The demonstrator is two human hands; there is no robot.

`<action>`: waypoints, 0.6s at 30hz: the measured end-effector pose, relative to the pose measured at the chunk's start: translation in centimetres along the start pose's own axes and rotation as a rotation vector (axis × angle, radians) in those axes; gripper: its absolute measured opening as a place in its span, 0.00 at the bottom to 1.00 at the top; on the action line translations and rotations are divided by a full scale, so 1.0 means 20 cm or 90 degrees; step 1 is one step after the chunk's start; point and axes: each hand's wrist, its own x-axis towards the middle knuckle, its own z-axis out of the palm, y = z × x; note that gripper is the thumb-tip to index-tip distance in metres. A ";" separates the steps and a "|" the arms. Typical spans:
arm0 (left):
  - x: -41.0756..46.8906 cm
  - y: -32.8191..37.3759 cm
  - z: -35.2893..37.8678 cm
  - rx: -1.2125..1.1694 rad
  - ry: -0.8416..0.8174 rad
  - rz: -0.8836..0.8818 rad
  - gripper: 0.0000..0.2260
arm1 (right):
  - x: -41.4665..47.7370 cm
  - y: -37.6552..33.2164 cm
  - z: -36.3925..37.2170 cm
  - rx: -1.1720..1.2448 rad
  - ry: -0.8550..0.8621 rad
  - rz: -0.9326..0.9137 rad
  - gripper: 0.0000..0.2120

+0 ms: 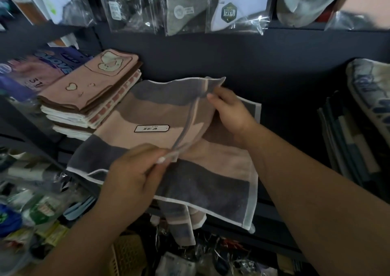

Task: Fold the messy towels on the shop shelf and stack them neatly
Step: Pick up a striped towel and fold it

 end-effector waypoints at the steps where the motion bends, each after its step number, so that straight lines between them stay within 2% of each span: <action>1: 0.03 0.04 -0.04 0.021 0.043 0.005 0.10 | 0.00 -0.06 -0.01 -0.011 0.008 -0.037 0.20; 4: 0.09 0.20 -0.16 0.073 0.152 0.058 0.13 | -0.02 -0.23 -0.07 -0.106 0.049 -0.179 0.26; 7: 0.12 0.37 -0.16 0.122 0.143 0.193 0.14 | -0.10 -0.29 -0.19 -0.085 0.120 -0.239 0.27; 9: 0.14 0.42 -0.05 0.111 0.069 0.248 0.15 | -0.16 -0.24 -0.27 -0.039 0.156 -0.205 0.18; 11: 0.12 0.38 0.14 0.082 -0.053 0.239 0.15 | -0.22 -0.13 -0.32 -0.023 0.183 -0.148 0.10; 14: 0.04 0.26 0.41 0.042 -0.193 0.192 0.15 | -0.27 0.08 -0.34 -0.078 0.202 -0.019 0.12; 18: -0.03 0.20 0.52 0.004 -0.244 0.160 0.12 | -0.27 0.21 -0.37 -0.125 0.131 0.075 0.09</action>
